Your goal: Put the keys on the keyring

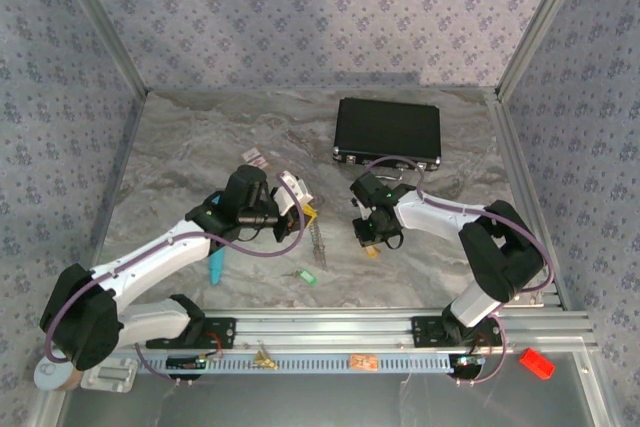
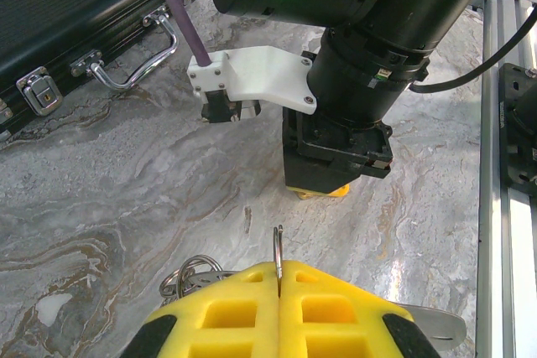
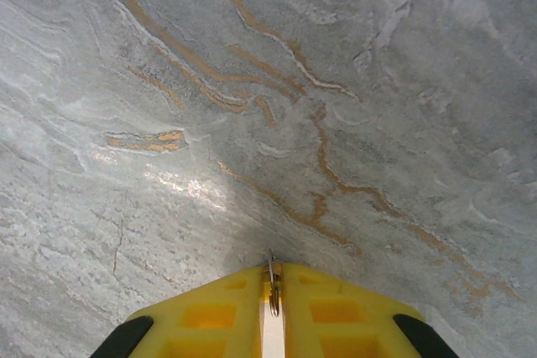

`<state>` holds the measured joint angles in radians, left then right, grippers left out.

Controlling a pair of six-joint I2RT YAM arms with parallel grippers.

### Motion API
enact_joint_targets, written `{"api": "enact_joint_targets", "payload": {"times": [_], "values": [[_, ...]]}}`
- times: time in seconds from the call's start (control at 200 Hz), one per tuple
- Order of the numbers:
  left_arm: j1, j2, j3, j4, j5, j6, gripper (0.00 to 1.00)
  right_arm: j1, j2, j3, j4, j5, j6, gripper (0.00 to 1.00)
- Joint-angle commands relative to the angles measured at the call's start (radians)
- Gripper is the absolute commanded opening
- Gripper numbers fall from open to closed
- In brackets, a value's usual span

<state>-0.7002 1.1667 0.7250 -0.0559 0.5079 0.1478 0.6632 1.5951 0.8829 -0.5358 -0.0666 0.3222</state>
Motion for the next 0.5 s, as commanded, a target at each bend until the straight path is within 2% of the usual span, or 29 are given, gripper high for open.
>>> {"api": "enact_joint_targets", "payload": {"times": [0.0, 0.27, 0.495], "values": [[0.006, -0.015, 0.005, 0.030, 0.019, 0.010, 0.00, 0.006, 0.002, 0.024, -0.035, 0.016, -0.002, 0.14], [0.007, -0.015, 0.004, 0.030, 0.021, 0.009, 0.00, 0.008, 0.003, 0.029, -0.039, 0.021, -0.007, 0.10], [0.007, -0.015, 0.003, 0.030, 0.021, 0.007, 0.00, 0.018, -0.018, 0.030, -0.044, 0.038, -0.018, 0.00]]}}
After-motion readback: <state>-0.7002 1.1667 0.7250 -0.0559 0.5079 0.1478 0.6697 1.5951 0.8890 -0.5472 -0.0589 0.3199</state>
